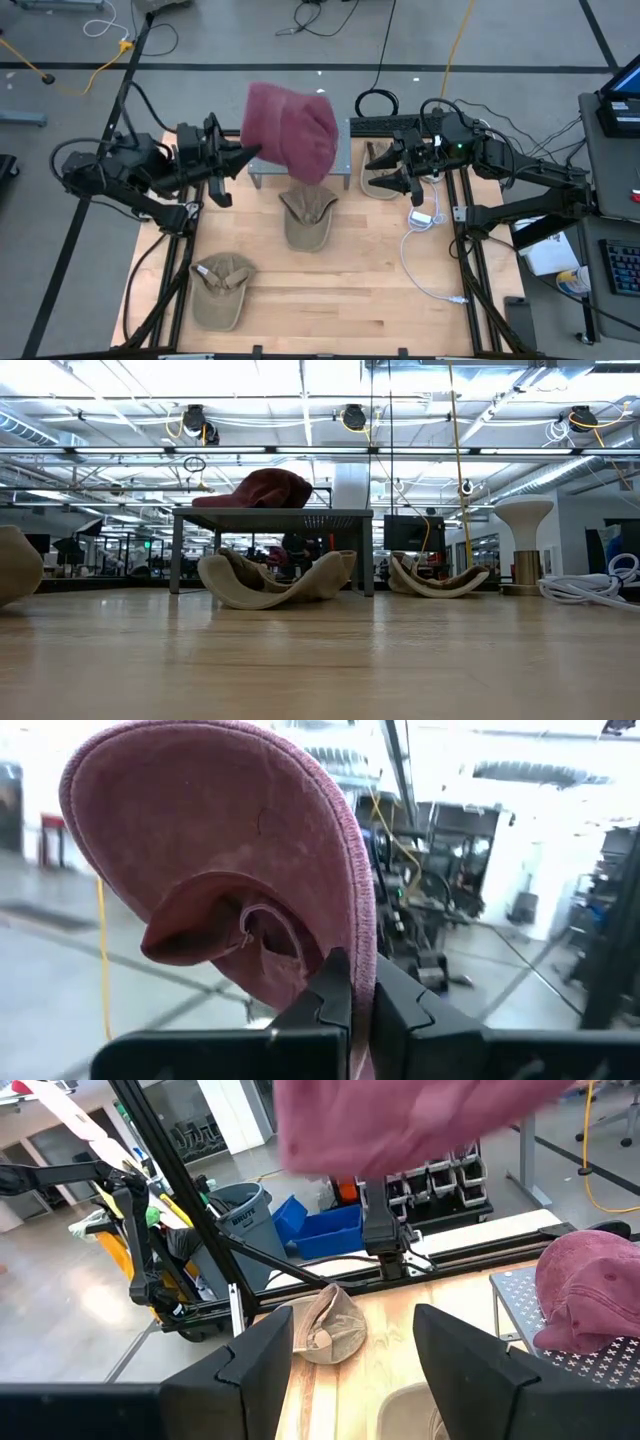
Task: Pick & Place hat
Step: Stack the dark red cap on the dark red cap on the shelf
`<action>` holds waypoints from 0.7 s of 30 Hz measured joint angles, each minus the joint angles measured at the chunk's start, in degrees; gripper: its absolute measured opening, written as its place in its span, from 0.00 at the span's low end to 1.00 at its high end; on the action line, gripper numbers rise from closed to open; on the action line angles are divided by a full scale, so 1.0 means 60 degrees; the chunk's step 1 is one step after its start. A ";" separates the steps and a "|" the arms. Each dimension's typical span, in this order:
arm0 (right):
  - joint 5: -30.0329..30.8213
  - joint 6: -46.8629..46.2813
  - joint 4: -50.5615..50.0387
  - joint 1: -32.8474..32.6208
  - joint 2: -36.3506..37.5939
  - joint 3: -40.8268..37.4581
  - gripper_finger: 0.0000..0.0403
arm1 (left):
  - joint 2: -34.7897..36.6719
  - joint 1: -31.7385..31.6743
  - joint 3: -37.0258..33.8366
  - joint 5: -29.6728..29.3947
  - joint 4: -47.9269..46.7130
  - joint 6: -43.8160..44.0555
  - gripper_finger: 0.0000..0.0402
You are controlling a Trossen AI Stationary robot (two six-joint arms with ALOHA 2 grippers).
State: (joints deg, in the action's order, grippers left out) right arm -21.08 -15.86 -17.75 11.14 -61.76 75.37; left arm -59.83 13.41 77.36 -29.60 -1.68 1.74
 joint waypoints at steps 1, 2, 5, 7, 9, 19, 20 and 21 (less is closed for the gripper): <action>0.0000 0.0004 0.0054 0.0002 -0.0002 -0.0003 0.50 | -0.0067 0.0000 0.0000 -0.0007 0.0331 -0.0297 0.02; 0.0000 0.0004 0.0164 0.0002 -0.0021 -0.0002 0.50 | -0.0140 -0.0002 0.0000 -0.0009 0.0651 -0.0595 0.02; 0.0008 0.0004 0.0660 0.0004 -0.0052 -0.0004 0.50 | -0.0391 -0.0129 0.0000 0.0024 0.1624 -0.1490 0.02; 0.0018 0.0000 0.1285 0.0000 -0.0114 -0.0004 0.50 | -0.0554 -0.0254 0.0000 0.0180 0.2207 -0.1941 0.02; 0.0015 -0.0056 0.1892 0.0000 -0.0162 0.0000 0.50 | -0.0790 -0.0406 0.0000 0.0377 0.2857 -0.2443 0.02; 0.0000 -0.0236 0.3868 0.0000 -0.0771 -0.0004 0.50 | -0.2170 -0.1526 0.0000 0.2671 0.6548 -0.3711 0.02; 0.0001 -0.0187 0.4052 0.0000 -0.0838 -0.0004 0.50 | -0.2304 -0.1631 0.0000 0.2792 0.6865 -0.3706 0.02; 0.0000 -0.0102 0.4264 0.0000 -0.0897 -0.0005 0.50 | -0.2437 -0.1721 0.0000 0.2927 0.7151 -0.3667 0.02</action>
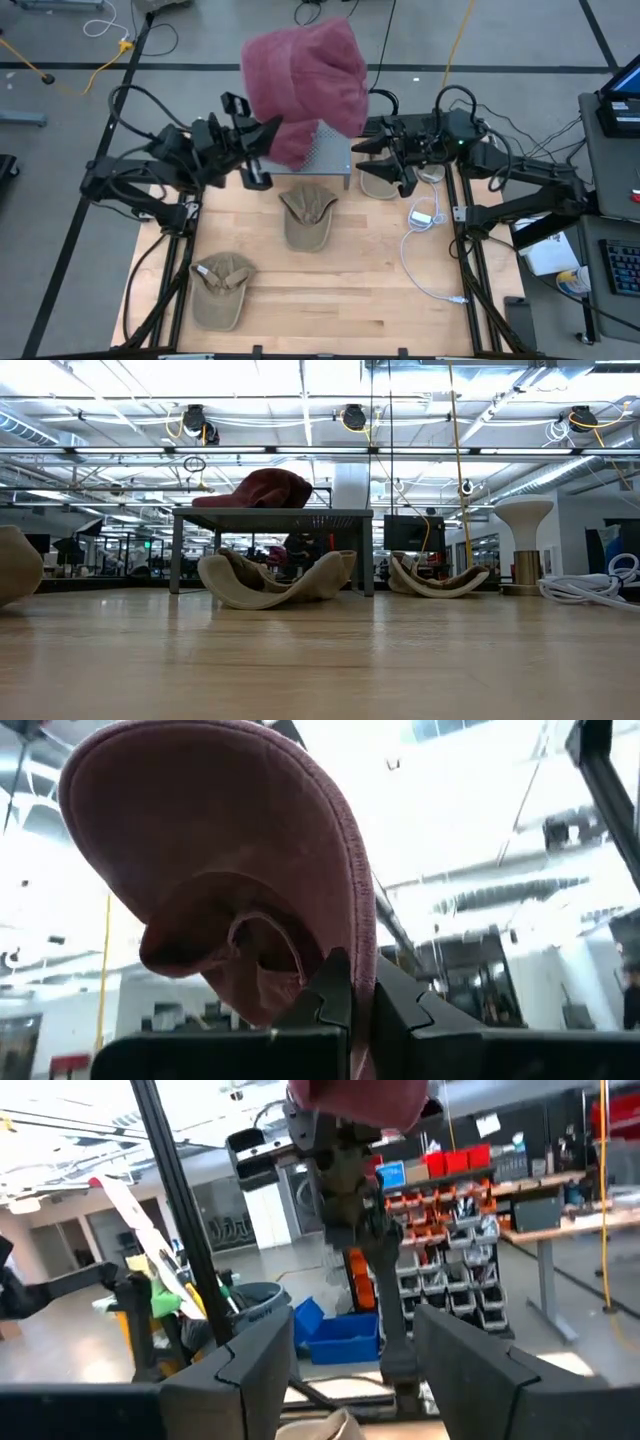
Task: Pick & Place hat
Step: Stack the dark red cap on the dark red cap on the shelf
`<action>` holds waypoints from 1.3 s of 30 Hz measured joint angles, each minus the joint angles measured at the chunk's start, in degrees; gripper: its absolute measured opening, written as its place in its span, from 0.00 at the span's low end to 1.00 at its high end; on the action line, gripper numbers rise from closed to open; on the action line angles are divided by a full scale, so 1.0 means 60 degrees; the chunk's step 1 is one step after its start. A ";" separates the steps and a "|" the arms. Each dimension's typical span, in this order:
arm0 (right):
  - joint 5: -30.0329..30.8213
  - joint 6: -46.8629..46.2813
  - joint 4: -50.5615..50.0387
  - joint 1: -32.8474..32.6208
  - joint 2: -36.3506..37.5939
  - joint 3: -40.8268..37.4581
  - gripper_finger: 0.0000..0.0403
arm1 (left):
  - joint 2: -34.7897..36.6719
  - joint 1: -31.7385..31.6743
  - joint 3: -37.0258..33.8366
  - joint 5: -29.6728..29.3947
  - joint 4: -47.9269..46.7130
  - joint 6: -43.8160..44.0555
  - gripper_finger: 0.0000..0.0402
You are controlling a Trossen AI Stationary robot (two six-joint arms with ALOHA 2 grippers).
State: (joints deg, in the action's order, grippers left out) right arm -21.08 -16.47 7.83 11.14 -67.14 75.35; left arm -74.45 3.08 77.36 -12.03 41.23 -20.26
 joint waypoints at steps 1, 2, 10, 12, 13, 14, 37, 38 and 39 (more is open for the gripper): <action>0.0001 0.0135 0.0250 0.0000 -0.0065 0.0001 0.50 | -0.0123 -0.0094 0.0000 0.0111 0.0246 0.0105 0.02; 0.0004 0.0272 0.0484 0.0000 -0.0136 0.0001 0.50 | -0.0234 -0.0198 0.0000 0.0229 0.0485 0.0212 0.02; 0.0013 0.1151 0.1894 0.0000 -0.0472 -0.0003 0.50 | -0.1098 -0.0727 0.0000 0.1158 0.1615 0.1206 0.02; 0.0029 0.1242 0.2150 0.0000 -0.0502 -0.0003 0.50 | -0.1228 -0.0791 0.0000 0.1354 0.1598 0.1423 0.02; 0.0035 0.1260 0.2215 0.0000 -0.0515 -0.0003 0.50 | -0.1317 -0.0807 0.0000 0.1395 0.1600 0.1480 0.02; 0.0058 0.1285 0.2310 0.0000 -0.0522 -0.0003 0.50 | -0.1392 -0.0838 0.0000 0.1495 0.1642 0.1484 0.02; 0.0517 0.1508 0.3337 0.0004 -0.0615 -0.0003 0.16 | -0.2073 -0.0938 0.0000 0.1716 0.1684 0.2474 0.02; 0.0526 0.1509 0.3320 0.0004 -0.0615 -0.0003 0.09 | -0.2073 -0.0938 0.0000 0.1716 0.1681 0.2498 0.02; 0.0532 0.1512 0.3305 0.0007 -0.0615 -0.0003 0.05 | -0.2069 -0.0938 0.0000 0.1686 0.1677 0.2510 0.02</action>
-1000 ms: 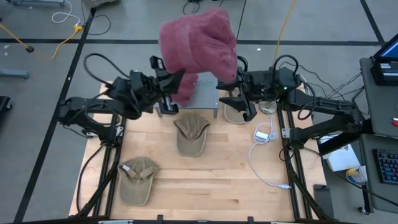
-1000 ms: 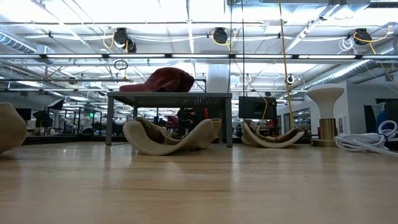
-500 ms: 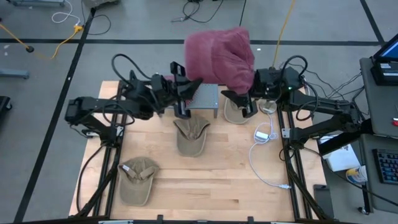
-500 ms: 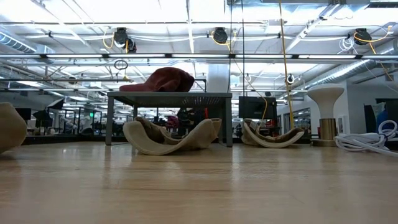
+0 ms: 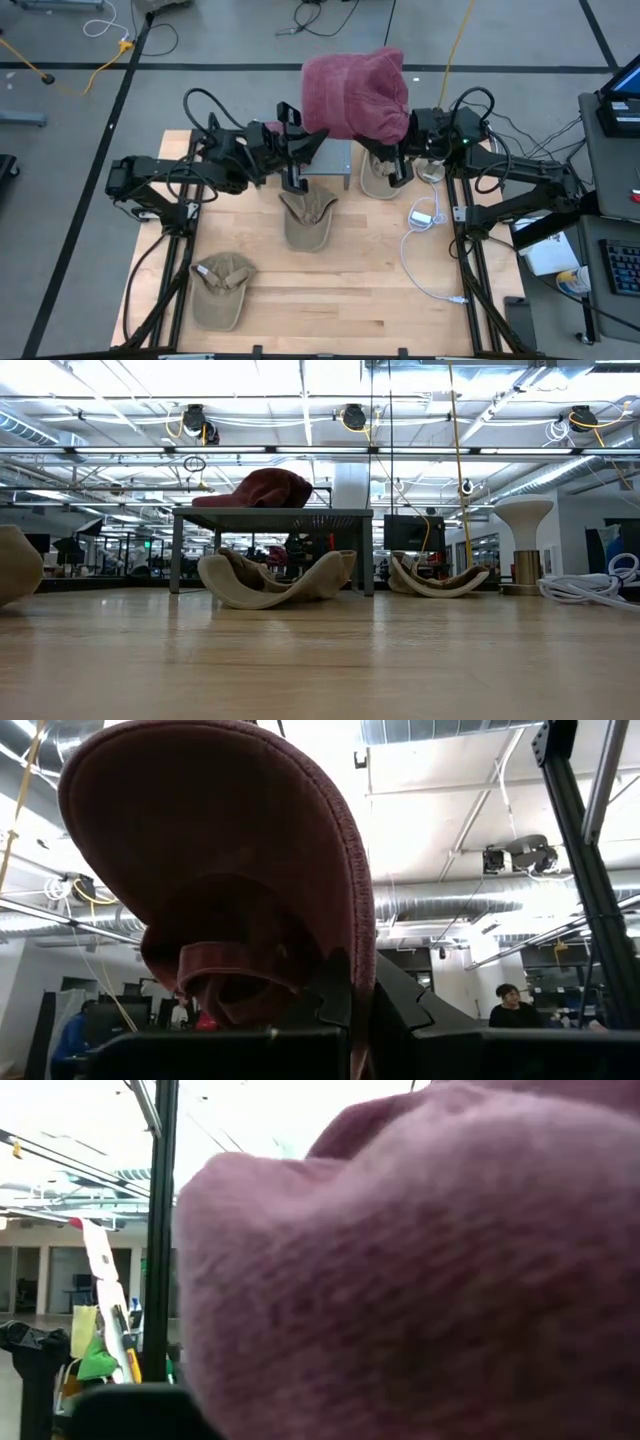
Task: Pick & Place hat
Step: Stack the dark red cap on the dark red cap on the shelf
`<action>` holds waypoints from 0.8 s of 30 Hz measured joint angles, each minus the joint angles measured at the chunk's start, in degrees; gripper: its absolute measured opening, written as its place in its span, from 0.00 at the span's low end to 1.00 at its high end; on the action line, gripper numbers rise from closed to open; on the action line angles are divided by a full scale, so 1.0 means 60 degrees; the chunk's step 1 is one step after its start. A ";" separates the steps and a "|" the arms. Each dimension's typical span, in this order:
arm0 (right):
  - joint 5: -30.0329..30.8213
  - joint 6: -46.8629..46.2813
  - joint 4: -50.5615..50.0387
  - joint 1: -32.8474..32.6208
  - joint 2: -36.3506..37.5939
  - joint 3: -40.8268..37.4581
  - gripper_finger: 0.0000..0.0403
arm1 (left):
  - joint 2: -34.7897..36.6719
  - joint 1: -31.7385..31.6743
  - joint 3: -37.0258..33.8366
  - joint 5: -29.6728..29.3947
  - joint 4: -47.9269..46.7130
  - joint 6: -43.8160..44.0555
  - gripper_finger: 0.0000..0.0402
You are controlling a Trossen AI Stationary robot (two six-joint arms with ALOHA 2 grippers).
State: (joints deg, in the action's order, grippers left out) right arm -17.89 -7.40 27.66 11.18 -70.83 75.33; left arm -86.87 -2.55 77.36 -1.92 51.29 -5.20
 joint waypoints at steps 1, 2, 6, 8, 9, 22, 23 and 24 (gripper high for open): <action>0.0005 0.0007 0.0000 0.0000 0.0000 0.0000 0.04 | -0.0002 0.0000 0.0000 -0.0037 -0.0004 0.0022 0.03; 0.0017 -0.0039 -0.0001 0.0000 0.0000 0.0000 0.04 | -0.0002 -0.0002 0.0000 -0.0048 -0.0004 0.0013 0.04; -0.0016 -0.0379 -0.0039 0.0000 0.0012 0.0000 0.03 | -0.0001 -0.0007 0.0000 -0.0116 -0.0026 0.0228 0.13; -0.0029 -0.0296 -0.0174 0.0000 0.0085 0.0000 0.02 | -0.0003 -0.0011 0.0000 -0.0123 -0.0093 0.0442 0.17; -0.0029 -0.0214 -0.0266 0.0000 0.0146 0.0000 0.02 | -0.0003 -0.0011 0.0000 -0.0130 -0.0142 0.0590 0.20; -0.0051 0.0971 -0.3508 0.0447 0.1947 0.0004 0.02 | 0.1012 -0.0180 0.0015 -0.0505 -0.2001 0.3591 0.58; -0.0051 0.1087 -0.3814 0.0448 0.2084 0.0004 0.02 | 0.1085 -0.0252 0.0015 -0.0432 -0.2177 0.4008 0.60; -0.0047 0.1194 -0.4075 0.0448 0.2221 0.0004 0.02 | 0.1209 -0.0329 0.0015 -0.0387 -0.2458 0.4443 0.62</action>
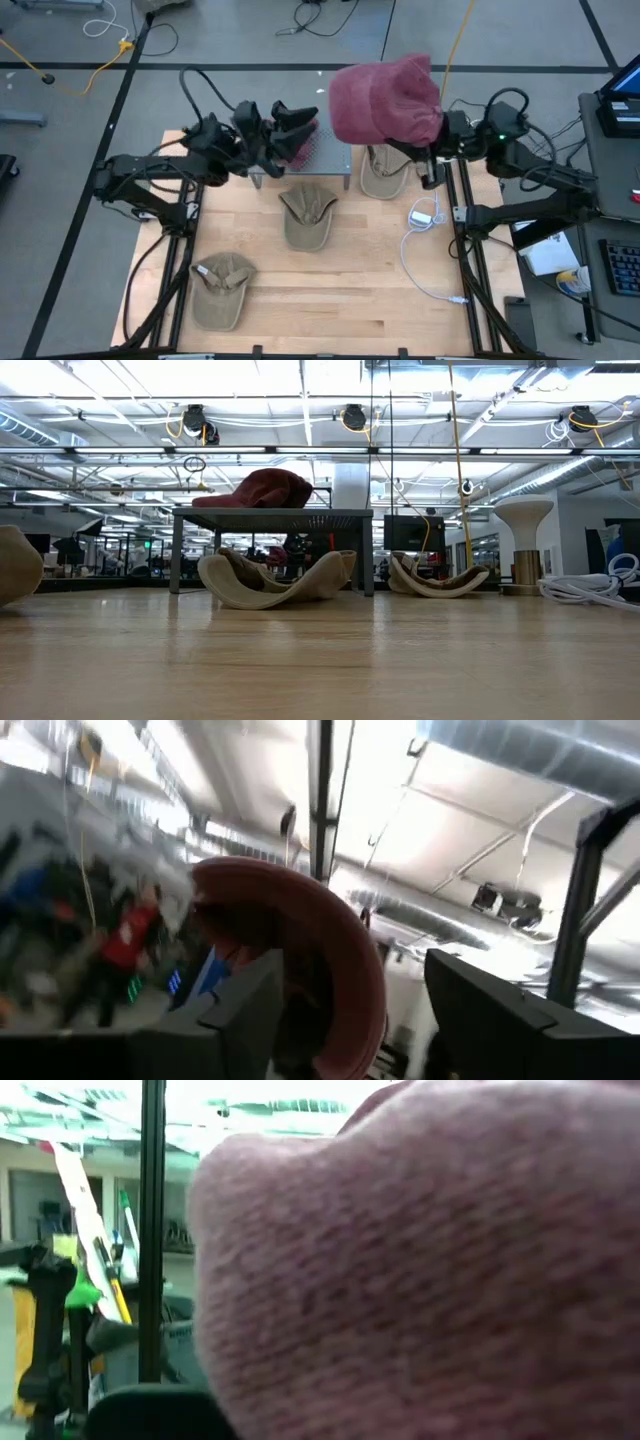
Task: Pick & Place hat
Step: Stack the dark red cap on the dark red cap on the shelf
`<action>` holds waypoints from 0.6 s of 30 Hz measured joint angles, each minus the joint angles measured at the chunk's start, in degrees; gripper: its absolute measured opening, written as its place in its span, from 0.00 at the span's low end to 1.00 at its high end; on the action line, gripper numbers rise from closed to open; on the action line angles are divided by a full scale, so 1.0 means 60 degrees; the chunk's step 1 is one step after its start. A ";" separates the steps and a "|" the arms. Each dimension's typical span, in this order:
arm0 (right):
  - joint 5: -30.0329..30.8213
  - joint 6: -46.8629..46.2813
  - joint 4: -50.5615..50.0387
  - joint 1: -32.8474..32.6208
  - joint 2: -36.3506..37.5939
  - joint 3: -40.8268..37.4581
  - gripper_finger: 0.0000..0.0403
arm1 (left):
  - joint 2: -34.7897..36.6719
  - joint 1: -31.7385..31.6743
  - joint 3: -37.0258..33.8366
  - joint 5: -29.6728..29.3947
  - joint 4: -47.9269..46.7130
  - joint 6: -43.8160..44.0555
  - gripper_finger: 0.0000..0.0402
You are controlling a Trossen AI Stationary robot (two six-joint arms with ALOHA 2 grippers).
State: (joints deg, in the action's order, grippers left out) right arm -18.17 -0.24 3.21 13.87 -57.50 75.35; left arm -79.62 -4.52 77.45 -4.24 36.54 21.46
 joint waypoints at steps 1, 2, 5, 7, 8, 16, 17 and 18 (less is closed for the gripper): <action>0.0000 0.0126 -0.0270 0.0004 0.0119 0.0000 0.02 | 0.0174 -0.0099 -0.0003 0.0108 -0.0407 0.0461 0.64; 0.0000 0.0225 -0.0512 0.0004 0.0216 0.0000 0.02 | 0.0312 -0.0208 -0.0007 0.0269 -0.0730 0.0946 0.65; 0.0018 0.0358 -0.1193 0.0004 0.0459 0.0000 0.02 | 0.0533 -0.0535 0.0011 0.0602 -0.1348 0.2532 0.68; 0.0025 0.0468 -0.1558 0.0004 0.0552 0.0000 0.02 | 0.0671 -0.0790 -0.0015 0.0824 -0.1891 0.3704 0.69; 0.0029 0.0480 -0.1711 0.0004 0.0596 0.0000 0.02 | 0.0682 -0.0889 -0.0015 0.0909 -0.2029 0.4326 0.70; 0.0316 0.0562 -0.2373 0.0004 0.0482 0.0000 0.02 | 0.0671 -0.1561 -0.0007 0.2040 -0.3098 0.7747 0.66; 0.0317 0.0627 -0.2418 0.0001 0.0446 0.0000 0.02 | 0.0661 -0.1561 -0.0007 0.2042 -0.3104 0.7776 0.65; 0.0317 0.0673 -0.2431 0.0000 0.0405 0.0000 0.02 | 0.0645 -0.1555 -0.0007 0.2027 -0.3128 0.7780 0.65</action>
State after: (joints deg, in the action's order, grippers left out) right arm -16.27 3.80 -11.38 13.87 -55.07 75.35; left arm -75.75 -13.85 77.41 7.92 17.77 68.14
